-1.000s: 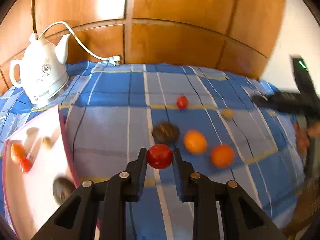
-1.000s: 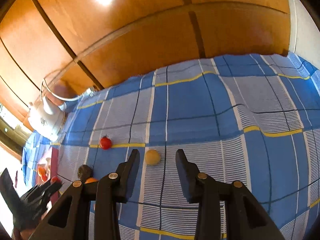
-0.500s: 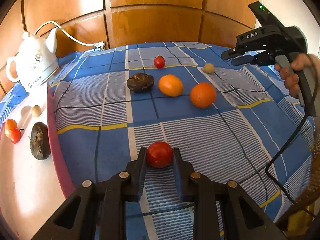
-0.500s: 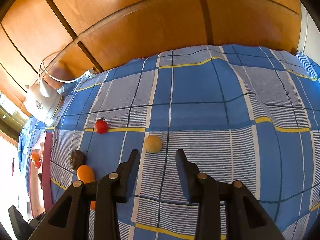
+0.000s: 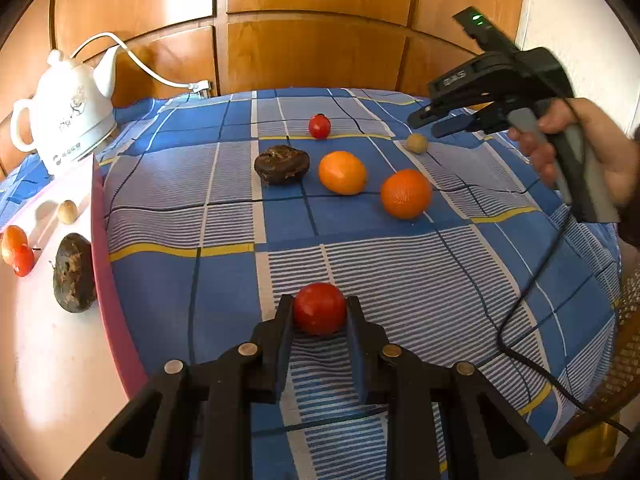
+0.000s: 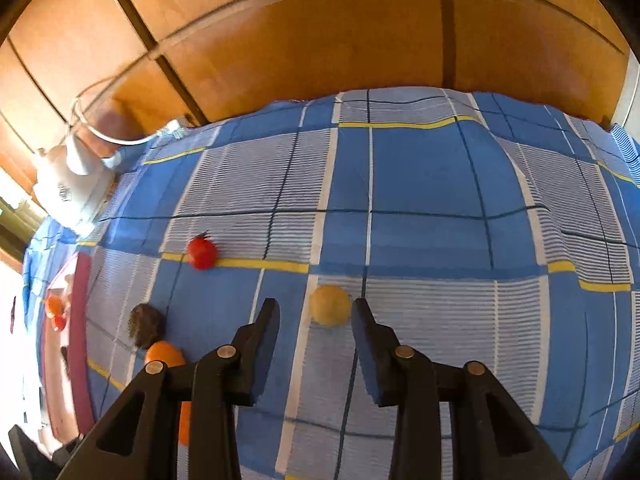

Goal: Organize fruits
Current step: 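Carry the cherry tomato toward the tray with the left gripper while the right gripper grasps the small yellow fruit, then lower the cherry tomato into the tray and open the left gripper, then carry the small yellow fruit into the tray and open the right gripper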

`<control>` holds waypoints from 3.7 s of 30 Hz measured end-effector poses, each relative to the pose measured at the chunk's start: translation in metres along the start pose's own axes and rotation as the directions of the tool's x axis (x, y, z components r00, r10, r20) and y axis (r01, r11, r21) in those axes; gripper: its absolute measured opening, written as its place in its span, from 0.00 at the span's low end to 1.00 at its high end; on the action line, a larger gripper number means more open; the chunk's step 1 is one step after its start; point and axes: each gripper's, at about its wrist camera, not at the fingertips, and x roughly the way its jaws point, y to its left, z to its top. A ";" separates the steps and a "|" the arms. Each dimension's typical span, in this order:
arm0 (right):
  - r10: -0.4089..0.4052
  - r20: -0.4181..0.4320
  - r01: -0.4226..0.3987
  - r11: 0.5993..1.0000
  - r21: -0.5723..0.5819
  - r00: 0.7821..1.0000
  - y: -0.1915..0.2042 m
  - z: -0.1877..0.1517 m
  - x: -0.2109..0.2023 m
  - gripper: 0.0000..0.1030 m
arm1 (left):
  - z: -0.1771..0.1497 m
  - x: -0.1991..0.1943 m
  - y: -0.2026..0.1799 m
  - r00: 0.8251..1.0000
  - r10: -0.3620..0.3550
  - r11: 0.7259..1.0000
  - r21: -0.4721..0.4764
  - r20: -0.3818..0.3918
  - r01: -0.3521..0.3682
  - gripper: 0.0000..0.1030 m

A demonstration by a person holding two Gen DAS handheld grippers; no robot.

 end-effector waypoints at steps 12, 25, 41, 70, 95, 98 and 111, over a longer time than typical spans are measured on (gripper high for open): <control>-0.088 0.001 0.088 0.996 0.000 0.996 0.000 -0.005 0.020 0.25 | -0.002 0.000 0.002 1.000 -0.011 1.000 -0.017 0.004 0.011 0.24; -0.144 0.115 0.148 0.989 -0.023 0.983 0.013 -0.056 0.004 0.25 | 0.009 -0.027 0.012 0.999 -0.023 0.998 -0.056 0.048 0.026 0.24; -0.151 0.175 0.169 0.981 -0.092 0.973 0.022 -0.066 0.009 0.25 | 0.003 -0.102 0.182 0.977 0.207 0.879 -0.448 0.046 -0.165 0.24; -0.139 0.204 0.159 0.984 -0.084 0.969 0.020 -0.069 0.007 0.26 | -0.013 -0.104 0.213 0.884 0.467 0.780 -0.466 -0.012 -0.418 0.49; -0.148 0.208 0.170 0.981 -0.092 0.967 0.023 -0.069 0.006 0.25 | -0.031 -0.137 0.159 0.865 0.499 0.784 -0.450 0.047 -0.428 0.75; -0.151 0.208 0.173 0.981 -0.093 0.966 0.024 -0.068 0.007 0.25 | -0.033 -0.135 0.162 0.865 0.499 0.781 -0.454 0.041 -0.429 0.75; -0.084 0.309 0.123 0.986 -0.110 0.947 0.052 -0.071 -0.051 0.25 | -0.039 -0.142 0.182 0.852 0.522 0.744 -0.507 0.032 -0.436 0.75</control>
